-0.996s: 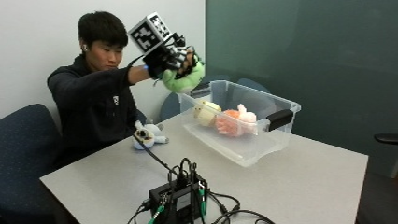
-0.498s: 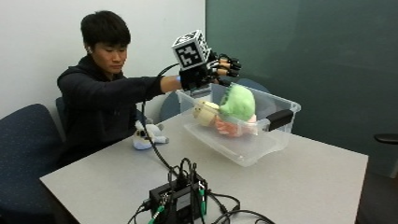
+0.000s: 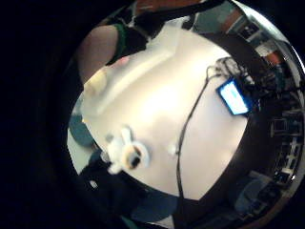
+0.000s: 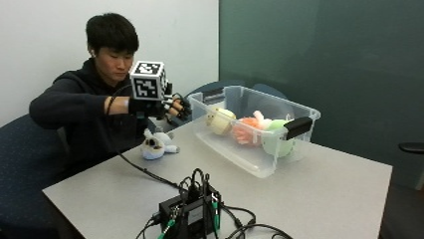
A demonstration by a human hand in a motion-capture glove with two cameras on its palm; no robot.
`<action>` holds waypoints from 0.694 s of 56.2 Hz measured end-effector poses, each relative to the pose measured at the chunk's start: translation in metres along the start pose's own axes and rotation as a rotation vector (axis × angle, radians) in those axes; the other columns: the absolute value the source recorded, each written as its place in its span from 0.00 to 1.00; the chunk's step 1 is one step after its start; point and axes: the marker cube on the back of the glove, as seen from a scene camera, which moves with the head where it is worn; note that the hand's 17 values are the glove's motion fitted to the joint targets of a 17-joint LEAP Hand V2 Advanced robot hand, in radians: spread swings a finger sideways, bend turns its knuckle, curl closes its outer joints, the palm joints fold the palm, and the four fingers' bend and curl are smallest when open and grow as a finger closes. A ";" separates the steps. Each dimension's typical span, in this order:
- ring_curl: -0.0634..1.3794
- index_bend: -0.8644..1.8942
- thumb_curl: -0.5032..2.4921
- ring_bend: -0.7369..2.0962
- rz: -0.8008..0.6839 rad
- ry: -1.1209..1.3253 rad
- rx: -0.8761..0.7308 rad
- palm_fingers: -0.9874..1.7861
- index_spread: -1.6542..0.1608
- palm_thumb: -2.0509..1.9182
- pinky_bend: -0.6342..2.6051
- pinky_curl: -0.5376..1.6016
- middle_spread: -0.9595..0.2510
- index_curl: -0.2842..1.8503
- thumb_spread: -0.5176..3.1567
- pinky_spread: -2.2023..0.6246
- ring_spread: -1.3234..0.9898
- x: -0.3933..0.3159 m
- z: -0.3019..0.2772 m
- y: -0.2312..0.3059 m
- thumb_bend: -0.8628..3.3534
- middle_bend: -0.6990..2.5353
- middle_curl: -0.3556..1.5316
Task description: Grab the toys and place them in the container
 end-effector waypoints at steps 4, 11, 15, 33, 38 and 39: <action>0.26 0.38 0.31 0.42 -0.021 0.041 -0.097 0.37 0.75 0.57 0.44 0.40 0.76 0.30 0.49 0.79 0.53 -0.003 0.039 0.022 0.20 0.29 0.46; 0.25 0.38 0.30 0.40 -0.086 0.151 -0.183 0.36 0.75 0.55 0.45 0.41 0.76 0.30 0.47 0.79 0.55 -0.003 0.110 0.048 0.19 0.28 0.45; 0.26 0.36 0.29 0.43 -0.106 0.196 -0.108 0.38 0.75 0.54 0.46 0.41 0.76 0.30 0.46 0.79 0.55 -0.002 0.130 0.051 0.19 0.27 0.44; 0.38 0.35 0.31 0.68 -0.177 0.239 0.244 0.73 0.80 0.60 0.47 0.41 0.66 0.22 0.49 0.69 0.45 -0.007 0.141 0.029 0.22 0.44 0.52; 0.41 0.37 0.32 0.71 -0.195 0.237 0.253 0.79 0.81 0.62 0.47 0.42 0.65 0.22 0.49 0.67 0.46 -0.012 0.131 0.018 0.23 0.49 0.56; 0.41 0.37 0.32 0.71 -0.193 0.242 0.252 0.79 0.81 0.63 0.47 0.43 0.65 0.22 0.49 0.67 0.46 -0.014 0.128 0.016 0.23 0.50 0.56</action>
